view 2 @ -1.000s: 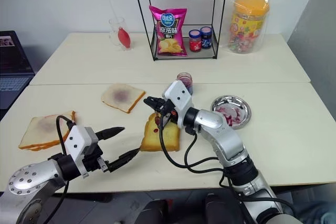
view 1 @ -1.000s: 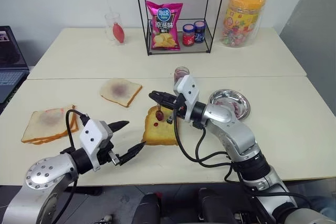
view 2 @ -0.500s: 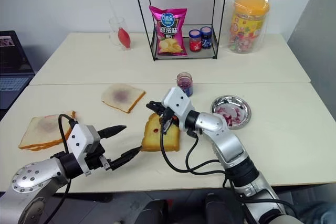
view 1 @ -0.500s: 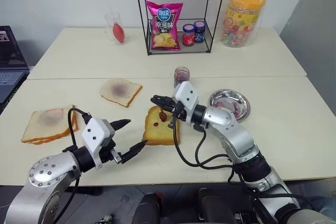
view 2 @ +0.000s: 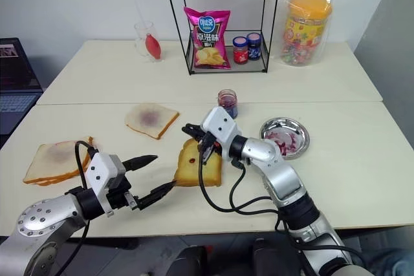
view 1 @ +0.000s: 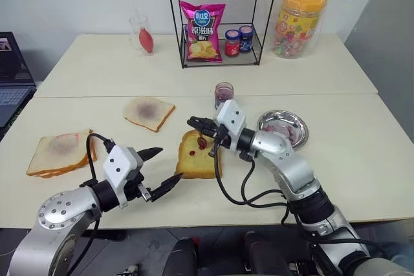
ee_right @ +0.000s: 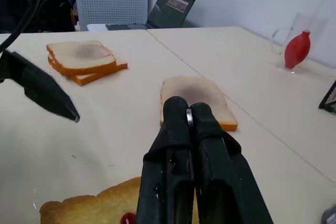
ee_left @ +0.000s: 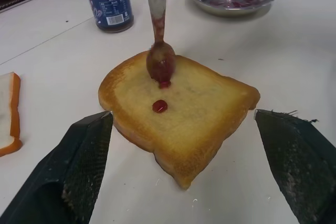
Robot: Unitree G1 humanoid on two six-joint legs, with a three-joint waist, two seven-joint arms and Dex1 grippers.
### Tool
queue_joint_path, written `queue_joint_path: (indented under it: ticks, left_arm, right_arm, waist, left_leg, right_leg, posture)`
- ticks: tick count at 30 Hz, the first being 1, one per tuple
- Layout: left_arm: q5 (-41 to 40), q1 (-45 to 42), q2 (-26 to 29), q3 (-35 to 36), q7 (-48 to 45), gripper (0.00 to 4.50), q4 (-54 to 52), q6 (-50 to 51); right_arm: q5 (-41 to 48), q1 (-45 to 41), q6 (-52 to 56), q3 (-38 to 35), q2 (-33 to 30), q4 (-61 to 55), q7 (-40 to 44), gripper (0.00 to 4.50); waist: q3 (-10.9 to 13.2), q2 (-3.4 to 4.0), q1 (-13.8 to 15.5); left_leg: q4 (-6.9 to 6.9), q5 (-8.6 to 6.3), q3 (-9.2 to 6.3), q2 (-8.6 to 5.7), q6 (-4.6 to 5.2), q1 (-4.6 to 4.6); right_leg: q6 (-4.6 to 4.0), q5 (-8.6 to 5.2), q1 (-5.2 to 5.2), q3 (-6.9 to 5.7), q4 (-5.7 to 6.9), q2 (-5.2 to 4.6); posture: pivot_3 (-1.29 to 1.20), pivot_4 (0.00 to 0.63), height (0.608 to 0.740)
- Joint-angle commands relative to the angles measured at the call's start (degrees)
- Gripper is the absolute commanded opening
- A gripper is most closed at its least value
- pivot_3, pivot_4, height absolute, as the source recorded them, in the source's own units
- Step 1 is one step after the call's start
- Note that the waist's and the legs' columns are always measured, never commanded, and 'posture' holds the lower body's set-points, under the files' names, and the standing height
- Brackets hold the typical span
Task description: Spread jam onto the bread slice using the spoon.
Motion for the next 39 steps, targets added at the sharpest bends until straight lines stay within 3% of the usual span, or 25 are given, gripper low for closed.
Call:
queue_joint_path:
  ticks: [1,15,27,39]
  left_arm:
    - [-1.2,-0.1,0.3,0.8,0.0,4.50,-1.1,-0.1]
    - [-3.6,-1.2,3.2,6.0,-4.6,4.50,3.5,-1.8]
    - [-0.5,1.3,5.2,3.9,-9.5,4.50,4.8,-6.2]
    - [0.4,0.9,4.9,2.7,-9.1,4.50,3.8,-6.0]
  right_arm:
    - [4.4,-1.8,4.7,-3.6,1.8,-5.0,-1.0,0.01]
    - [23.2,1.2,28.7,-18.8,13.3,0.3,-11.4,0.01]
    - [24.7,-1.0,24.4,-26.8,18.9,14.4,-19.2,0.01]
    - [28.4,-3.0,22.1,-30.7,17.0,16.0,-25.6,0.01]
  waist:
    - [0.0,0.00,0.0]
    - [0.0,0.00,0.0]
    - [0.0,0.02,0.0]
    - [0.0,0.01,0.0]
  left_leg:
    - [0.00,0.00,0.00,0.00,0.00,0.00]
    - [-0.01,0.00,0.00,0.01,0.00,0.01]
    - [-0.06,0.00,0.04,0.04,0.00,0.00]
    - [-0.04,0.00,0.05,0.02,0.01,0.02]
  right_leg:
    - [0.00,0.00,0.00,0.00,0.00,0.00]
    - [-0.02,-0.01,0.00,-0.01,0.01,0.02]
    - [-0.05,-0.03,-0.02,0.00,-0.01,0.05]
    - [-0.05,-0.03,0.00,0.04,-0.01,0.03]
  posture:
    - [0.00,0.150,0.740]
    - [0.00,0.150,0.740]
    - [0.00,0.150,0.740]
    - [0.00,0.150,0.740]
